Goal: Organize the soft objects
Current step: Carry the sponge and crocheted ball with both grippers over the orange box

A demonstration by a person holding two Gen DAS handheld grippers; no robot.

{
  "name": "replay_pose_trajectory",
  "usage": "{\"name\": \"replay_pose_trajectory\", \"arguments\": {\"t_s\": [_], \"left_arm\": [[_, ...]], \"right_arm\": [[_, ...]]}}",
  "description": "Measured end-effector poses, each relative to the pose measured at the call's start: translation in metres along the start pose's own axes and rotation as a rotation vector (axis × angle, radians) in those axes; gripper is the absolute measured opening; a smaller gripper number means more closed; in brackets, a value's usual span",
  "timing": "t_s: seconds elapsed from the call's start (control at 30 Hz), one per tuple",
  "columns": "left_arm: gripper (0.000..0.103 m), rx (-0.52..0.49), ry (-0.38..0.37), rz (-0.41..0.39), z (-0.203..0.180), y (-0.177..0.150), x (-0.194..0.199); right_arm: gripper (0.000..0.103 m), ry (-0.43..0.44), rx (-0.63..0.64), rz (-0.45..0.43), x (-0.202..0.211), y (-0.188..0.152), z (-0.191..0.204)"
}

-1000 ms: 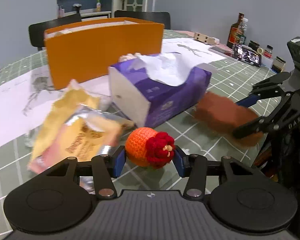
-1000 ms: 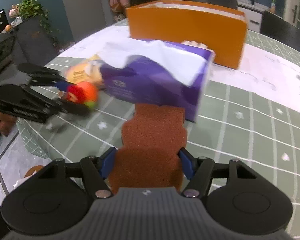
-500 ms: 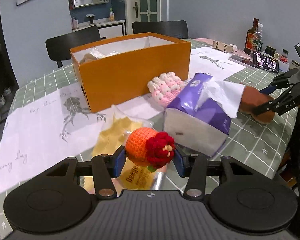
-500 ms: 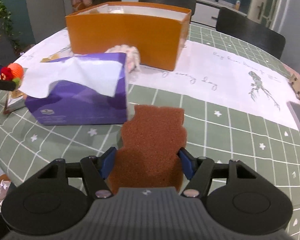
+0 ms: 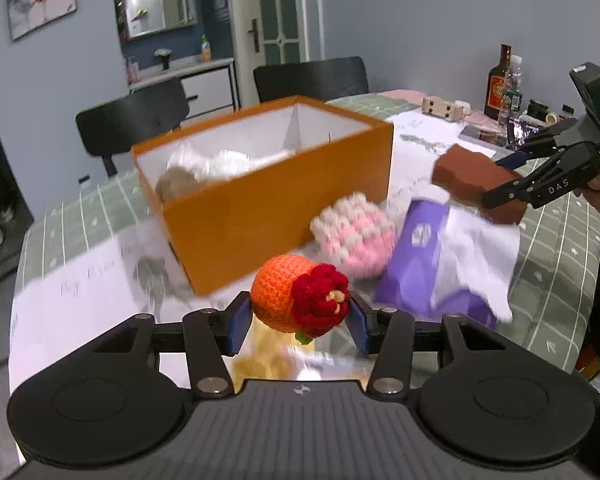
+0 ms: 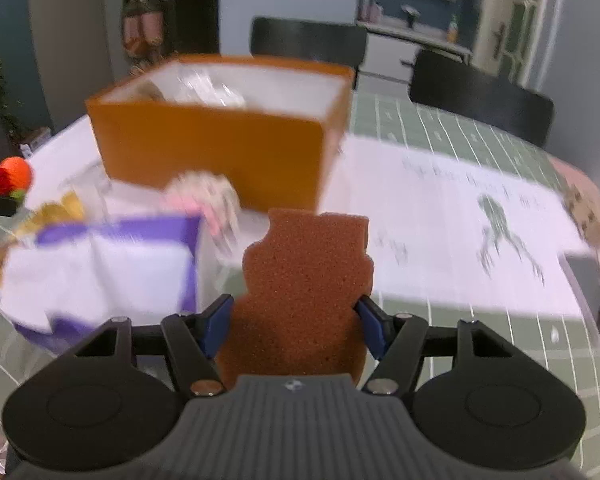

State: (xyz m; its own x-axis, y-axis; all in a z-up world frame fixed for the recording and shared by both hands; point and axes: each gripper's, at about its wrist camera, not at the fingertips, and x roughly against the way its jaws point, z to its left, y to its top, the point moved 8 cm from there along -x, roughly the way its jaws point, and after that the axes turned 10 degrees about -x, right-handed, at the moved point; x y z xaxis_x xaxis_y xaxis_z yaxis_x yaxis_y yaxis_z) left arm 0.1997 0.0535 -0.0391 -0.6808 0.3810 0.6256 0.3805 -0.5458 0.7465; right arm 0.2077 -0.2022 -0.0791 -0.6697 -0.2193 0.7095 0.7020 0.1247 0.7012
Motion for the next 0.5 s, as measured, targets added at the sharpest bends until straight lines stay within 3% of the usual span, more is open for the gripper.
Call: {"name": "replay_pose_trajectory", "arguments": {"t_s": [0.3, 0.5], "left_arm": [[0.057, -0.078, -0.032, -0.062, 0.010, 0.065, -0.027], [0.057, -0.125, -0.069, -0.051, 0.016, 0.110, -0.069]], "right_arm": [[0.065, 0.085, 0.099, -0.107, 0.010, 0.074, 0.051], [0.065, 0.134, 0.085, -0.135, -0.009, 0.132, 0.064]]}}
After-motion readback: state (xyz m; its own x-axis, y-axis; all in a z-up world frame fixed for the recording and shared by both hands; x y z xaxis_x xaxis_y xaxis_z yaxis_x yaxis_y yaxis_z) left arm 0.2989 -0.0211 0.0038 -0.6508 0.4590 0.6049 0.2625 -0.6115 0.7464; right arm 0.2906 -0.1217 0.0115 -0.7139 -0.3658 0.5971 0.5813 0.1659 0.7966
